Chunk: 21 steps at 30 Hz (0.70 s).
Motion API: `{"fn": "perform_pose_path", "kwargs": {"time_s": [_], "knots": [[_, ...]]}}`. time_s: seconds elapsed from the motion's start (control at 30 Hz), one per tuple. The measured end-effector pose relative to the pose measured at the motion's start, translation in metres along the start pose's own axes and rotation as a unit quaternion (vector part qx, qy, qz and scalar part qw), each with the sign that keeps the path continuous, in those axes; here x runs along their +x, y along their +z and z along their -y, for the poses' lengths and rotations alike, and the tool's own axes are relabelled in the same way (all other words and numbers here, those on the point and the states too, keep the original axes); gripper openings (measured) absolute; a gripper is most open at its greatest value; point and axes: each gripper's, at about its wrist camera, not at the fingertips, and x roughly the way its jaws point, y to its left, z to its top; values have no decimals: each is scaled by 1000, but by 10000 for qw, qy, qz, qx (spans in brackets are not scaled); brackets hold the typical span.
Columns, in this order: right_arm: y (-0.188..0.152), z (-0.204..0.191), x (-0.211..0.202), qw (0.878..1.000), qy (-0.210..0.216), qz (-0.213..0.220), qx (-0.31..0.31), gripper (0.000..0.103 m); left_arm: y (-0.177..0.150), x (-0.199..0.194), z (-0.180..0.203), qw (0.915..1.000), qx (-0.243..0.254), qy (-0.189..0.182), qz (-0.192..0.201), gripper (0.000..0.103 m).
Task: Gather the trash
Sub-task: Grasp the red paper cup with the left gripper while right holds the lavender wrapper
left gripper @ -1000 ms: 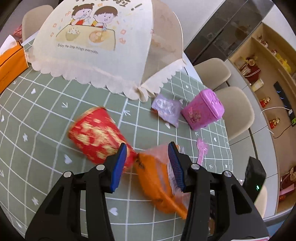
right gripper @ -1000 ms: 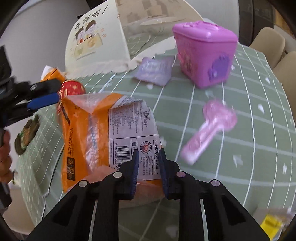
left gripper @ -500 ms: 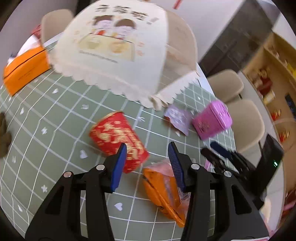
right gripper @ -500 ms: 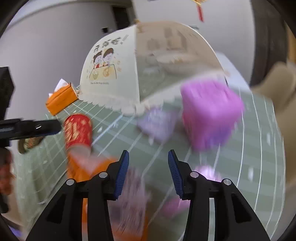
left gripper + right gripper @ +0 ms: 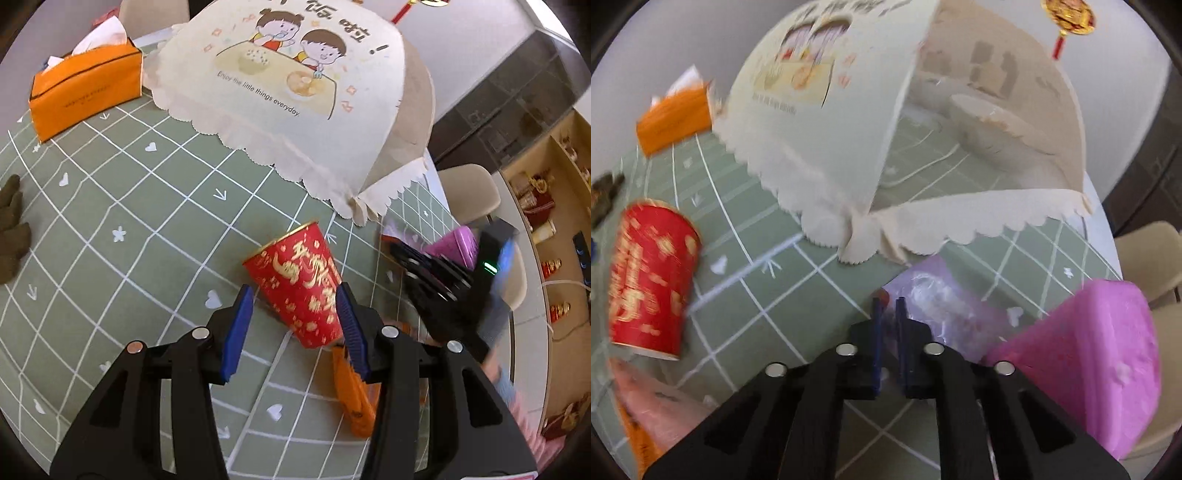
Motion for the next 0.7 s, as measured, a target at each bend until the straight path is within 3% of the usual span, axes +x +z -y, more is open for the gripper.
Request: {"fn": "perform_pose_path", "kwargs": {"time_s": [0.17, 0.53, 0.63, 0.7], "knots": [[-15, 11, -61, 9975, 135, 339, 611, 4, 12, 22, 11, 9996, -105, 271, -45, 45], [-69, 13, -138, 9852, 144, 493, 1636, 4, 21, 61, 24, 9973, 14, -15, -736, 54], [-82, 5, -152, 9822, 69, 475, 1819, 4, 19, 62, 26, 9943, 31, -97, -1061, 51], [-89, -2, -161, 9806, -2, 474, 1901, 4, 16, 52, 33, 9942, 286, -138, -1024, 48]]}}
